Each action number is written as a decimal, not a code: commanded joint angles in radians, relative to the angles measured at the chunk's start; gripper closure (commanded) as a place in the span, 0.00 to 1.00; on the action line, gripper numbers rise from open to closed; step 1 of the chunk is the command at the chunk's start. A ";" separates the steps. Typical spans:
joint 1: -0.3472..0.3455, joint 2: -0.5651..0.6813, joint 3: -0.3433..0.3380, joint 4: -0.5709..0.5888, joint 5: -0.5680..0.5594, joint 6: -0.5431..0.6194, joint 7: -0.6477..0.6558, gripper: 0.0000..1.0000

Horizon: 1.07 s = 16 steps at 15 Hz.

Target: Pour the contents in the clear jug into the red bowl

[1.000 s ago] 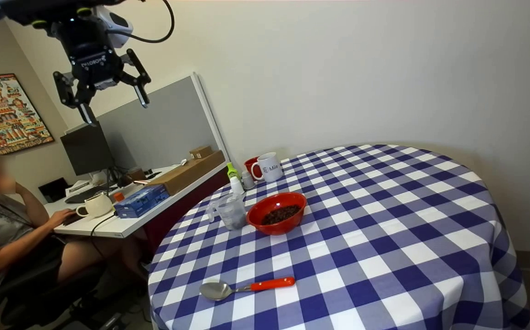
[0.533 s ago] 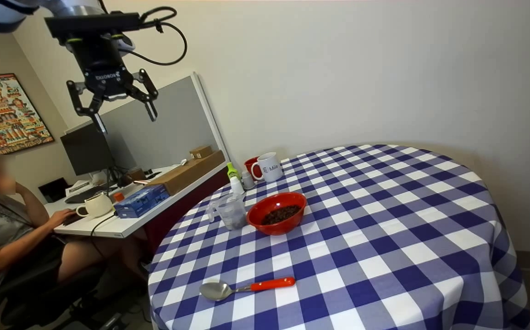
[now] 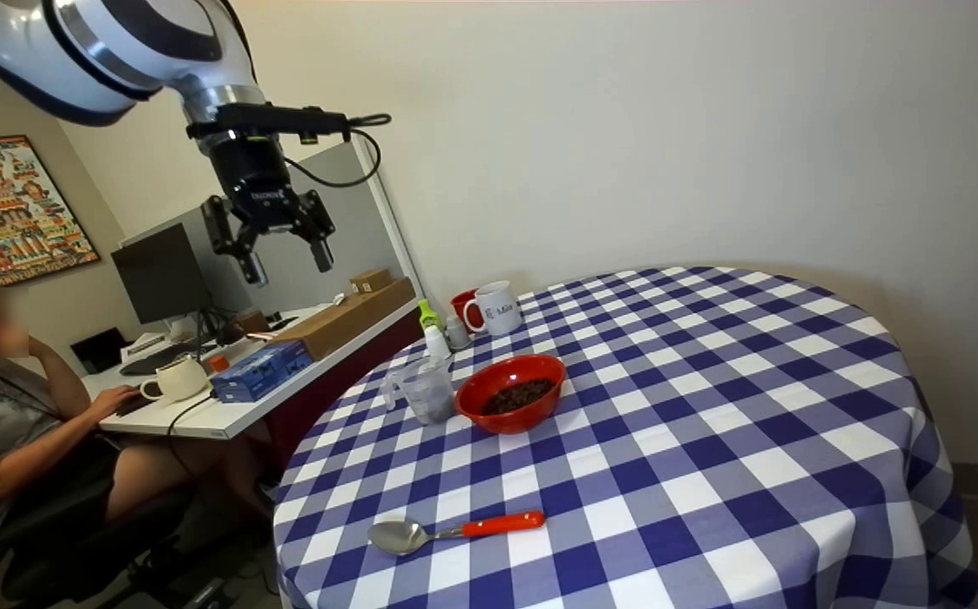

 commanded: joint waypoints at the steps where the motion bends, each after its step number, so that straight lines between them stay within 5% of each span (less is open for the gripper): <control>1: -0.024 0.142 0.027 0.104 -0.049 -0.003 -0.165 0.00; 5: -0.025 0.258 0.055 0.184 -0.174 -0.003 -0.194 0.00; 9: -0.010 0.334 0.071 0.214 -0.297 0.046 -0.078 0.00; 16: -0.015 0.398 0.091 0.206 -0.300 0.159 0.069 0.00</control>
